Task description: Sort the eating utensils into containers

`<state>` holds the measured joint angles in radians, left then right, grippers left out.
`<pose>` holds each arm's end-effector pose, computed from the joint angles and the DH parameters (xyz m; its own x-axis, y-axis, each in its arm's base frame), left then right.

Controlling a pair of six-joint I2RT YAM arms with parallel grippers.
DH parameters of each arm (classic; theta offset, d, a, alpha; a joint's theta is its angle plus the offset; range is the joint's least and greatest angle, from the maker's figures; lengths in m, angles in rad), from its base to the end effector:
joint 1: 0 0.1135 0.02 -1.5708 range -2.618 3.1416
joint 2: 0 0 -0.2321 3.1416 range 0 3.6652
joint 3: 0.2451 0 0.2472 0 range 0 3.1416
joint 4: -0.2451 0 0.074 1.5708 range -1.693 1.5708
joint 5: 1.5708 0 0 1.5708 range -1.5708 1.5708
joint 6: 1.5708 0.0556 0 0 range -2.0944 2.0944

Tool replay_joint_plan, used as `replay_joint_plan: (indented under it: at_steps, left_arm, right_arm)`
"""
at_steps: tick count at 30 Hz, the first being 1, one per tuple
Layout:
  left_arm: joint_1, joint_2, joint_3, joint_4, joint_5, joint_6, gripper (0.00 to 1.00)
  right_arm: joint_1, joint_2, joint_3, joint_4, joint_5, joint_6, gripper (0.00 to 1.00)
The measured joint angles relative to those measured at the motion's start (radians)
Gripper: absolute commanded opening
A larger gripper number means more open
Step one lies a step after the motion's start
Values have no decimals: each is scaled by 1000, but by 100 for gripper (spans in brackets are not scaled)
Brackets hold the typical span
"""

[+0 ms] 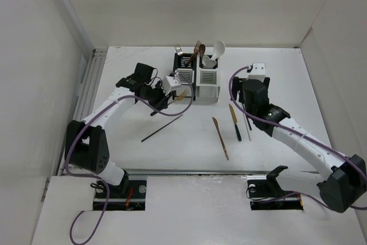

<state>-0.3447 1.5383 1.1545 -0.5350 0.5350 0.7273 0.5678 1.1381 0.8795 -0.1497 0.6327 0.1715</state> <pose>0.3021 -0.1386 0.2145 -0.1720 0.6694 -0.7227 0.9320 0.3481 0.1007 0.2528 0.1223 0.2737 -0.3258 -0.0445 -0.9444 0.0807 0.9939 -0.0747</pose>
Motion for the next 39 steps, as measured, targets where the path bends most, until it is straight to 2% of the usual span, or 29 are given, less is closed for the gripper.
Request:
replay_joint_plan:
  at_steps: [4, 7, 9, 14, 19, 24, 28, 34, 37, 39]
  left_arm:
    - [7, -17, 95, -3, 102, -33, 0]
    - [23, 5, 218, 69, 184, -117, 0]
    - [37, 43, 313, 178, 230, -196, 0]
    - [56, 228, 509, 572, 288, -408, 0]
    - [63, 457, 615, 883, 311, -618, 0]
    - [63, 616, 612, 1077, 290, -771, 0]
    - [63, 640, 519, 1222, 256, -840, 0]
    - [63, 640, 459, 1324, 223, -854, 0]
    - [63, 640, 425, 1353, 198, -830, 0]
    - [63, 640, 388, 1357, 187, -811, 5]
  right_arm:
    - [-19, 0, 0, 2, 0, 13, 86]
    - [-56, 8, 12, 9, -5, 18, 85]
    - [-85, 33, 40, 22, -14, 17, 85]
    - [-130, 139, 137, 51, -41, 8, 85]
    - [-143, 196, 191, 54, -46, 2, 84]
    - [-157, 199, 216, 41, -32, 1, 83]
    - [-180, 201, 271, 3, -22, -7, 83]
    - [-209, 211, 315, -37, -13, -32, 83]
    - [-224, 217, 315, -67, -33, -41, 88]
    - [-239, 226, 315, -92, -73, -45, 89]
